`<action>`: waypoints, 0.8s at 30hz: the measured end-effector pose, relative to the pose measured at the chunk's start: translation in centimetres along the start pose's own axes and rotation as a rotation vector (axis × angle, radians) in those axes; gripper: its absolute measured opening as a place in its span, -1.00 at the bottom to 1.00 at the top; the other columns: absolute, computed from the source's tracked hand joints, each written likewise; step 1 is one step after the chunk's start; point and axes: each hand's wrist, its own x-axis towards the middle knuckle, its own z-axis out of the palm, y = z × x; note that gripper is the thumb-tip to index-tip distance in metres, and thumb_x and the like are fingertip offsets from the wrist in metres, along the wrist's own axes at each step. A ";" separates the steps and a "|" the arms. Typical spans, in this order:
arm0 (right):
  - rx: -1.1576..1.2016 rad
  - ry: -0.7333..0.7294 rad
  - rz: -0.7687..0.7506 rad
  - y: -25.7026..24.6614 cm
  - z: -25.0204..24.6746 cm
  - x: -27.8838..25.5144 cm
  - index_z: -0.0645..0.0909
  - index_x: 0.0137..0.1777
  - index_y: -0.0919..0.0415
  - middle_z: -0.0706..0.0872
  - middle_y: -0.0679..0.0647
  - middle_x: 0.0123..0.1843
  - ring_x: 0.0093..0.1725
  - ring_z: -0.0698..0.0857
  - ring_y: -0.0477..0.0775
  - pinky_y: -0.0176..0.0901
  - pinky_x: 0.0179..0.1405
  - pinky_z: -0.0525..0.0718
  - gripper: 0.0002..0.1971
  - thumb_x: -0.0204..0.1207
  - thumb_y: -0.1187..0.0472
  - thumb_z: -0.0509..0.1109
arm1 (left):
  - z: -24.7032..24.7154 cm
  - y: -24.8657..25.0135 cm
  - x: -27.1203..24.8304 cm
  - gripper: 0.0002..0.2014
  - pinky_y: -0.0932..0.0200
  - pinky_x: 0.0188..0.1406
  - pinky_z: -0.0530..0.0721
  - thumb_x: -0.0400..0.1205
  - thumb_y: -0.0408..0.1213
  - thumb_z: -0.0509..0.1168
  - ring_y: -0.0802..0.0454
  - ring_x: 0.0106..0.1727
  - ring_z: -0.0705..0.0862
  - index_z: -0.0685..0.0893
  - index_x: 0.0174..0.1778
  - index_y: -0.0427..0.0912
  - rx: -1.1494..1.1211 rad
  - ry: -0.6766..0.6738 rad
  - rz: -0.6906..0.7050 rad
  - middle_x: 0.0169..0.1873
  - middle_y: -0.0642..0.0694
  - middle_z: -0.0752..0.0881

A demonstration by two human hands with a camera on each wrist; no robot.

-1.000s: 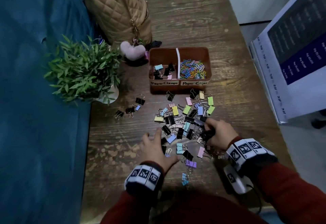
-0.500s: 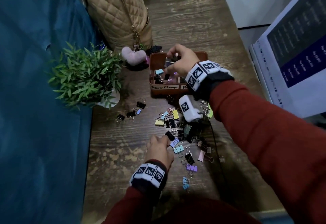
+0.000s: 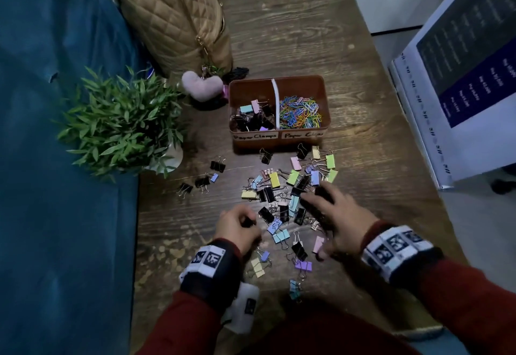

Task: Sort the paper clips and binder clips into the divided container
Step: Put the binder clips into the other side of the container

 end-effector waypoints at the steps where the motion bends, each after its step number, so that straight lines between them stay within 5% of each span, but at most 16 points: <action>1: -0.059 -0.008 0.003 -0.3 0.8 0.2 -0.17 0.51 -0.47 -0.26 -0.05 0.66 0.58 0.10 0.28 0.34 0.30 0.54 0.24 -0.03 -0.19 0.66 | -0.4 0.5 0.1 -0.81 0.32 -0.50 0.63 0.49 -0.46 0.42 0.00 -0.14 0.67 0.58 -0.18 -0.09 -0.038 0.001 0.007 -0.04 -0.08 0.62; 4: -0.119 0.042 -0.007 -2.0 1.3 1.3 -0.14 0.54 -0.39 -0.28 0.02 0.66 0.57 0.09 0.34 0.26 0.26 0.60 0.17 0.11 -0.04 0.66 | -2.2 3.2 0.7 -0.80 0.33 -0.47 0.60 0.49 -0.55 0.37 0.05 -0.19 0.65 0.59 -0.13 -0.16 -0.132 0.001 0.047 -0.10 -0.06 0.63; 7: -0.084 0.125 -0.020 -3.3 1.4 1.9 0.13 0.52 -0.19 -0.12 0.13 0.64 0.50 0.24 0.31 0.10 0.24 0.64 -0.12 0.30 0.32 0.51 | -3.7 6.9 1.9 -0.71 0.10 -0.35 0.78 0.44 -0.54 0.42 0.02 -0.26 0.68 0.59 -0.26 -0.02 -0.175 0.040 0.159 -0.14 -0.09 0.63; 9: -0.055 0.147 -0.015 -3.8 1.6 2.0 0.22 0.48 -0.08 -0.03 0.18 0.60 0.46 0.28 0.32 0.09 0.27 0.62 -0.22 0.33 0.47 0.40 | -4.6 9.9 3.0 -0.70 0.31 -0.40 0.70 0.43 -0.57 0.41 0.25 -0.44 0.64 0.54 -0.31 -0.04 -0.136 0.109 0.319 -0.31 -0.03 0.60; 12: -0.020 0.156 0.018 -4.2 1.7 2.2 0.27 0.42 -0.04 0.08 0.21 0.52 0.41 0.33 0.34 0.13 0.31 0.59 -0.29 0.35 0.49 0.39 | -5.6 15.0 5.1 -0.69 0.21 -0.24 0.64 0.43 -0.52 0.39 0.27 -0.39 0.55 0.52 -0.35 0.02 -0.088 0.265 0.474 -0.37 0.09 0.57; 15: 0.031 0.176 0.049 -4.3 1.4 2.2 0.35 0.31 0.00 0.09 0.21 0.50 0.33 0.40 0.32 0.12 0.26 0.61 -0.38 0.34 0.51 0.39 | -6.0 17.5 7.5 -0.73 0.01 -0.11 0.78 0.53 -0.46 0.37 0.15 -0.32 0.62 0.55 -0.32 0.02 -0.187 0.274 0.445 -0.32 0.03 0.58; 18: 0.031 0.166 0.016 -4.1 1.2 2.3 0.36 0.32 0.03 0.04 0.16 0.57 0.34 0.41 0.34 0.12 0.27 0.60 -0.39 0.33 0.51 0.38 | -6.2 17.3 8.5 -0.88 -0.12 0.00 0.76 0.59 -0.31 0.35 0.04 -0.15 0.65 0.65 -0.21 0.02 -0.140 0.225 0.435 -0.31 0.05 0.61; 24: 0.021 0.162 -0.081 -4.2 1.6 3.1 0.44 0.30 0.06 0.44 0.21 0.34 0.24 0.56 0.23 0.10 0.29 0.62 -0.47 0.38 0.45 0.43 | -7.2 9.7 7.4 -0.91 0.10 0.07 0.67 0.51 -0.12 0.38 0.01 -0.08 0.71 0.74 -0.11 0.08 0.196 0.366 0.459 -0.11 -0.03 0.74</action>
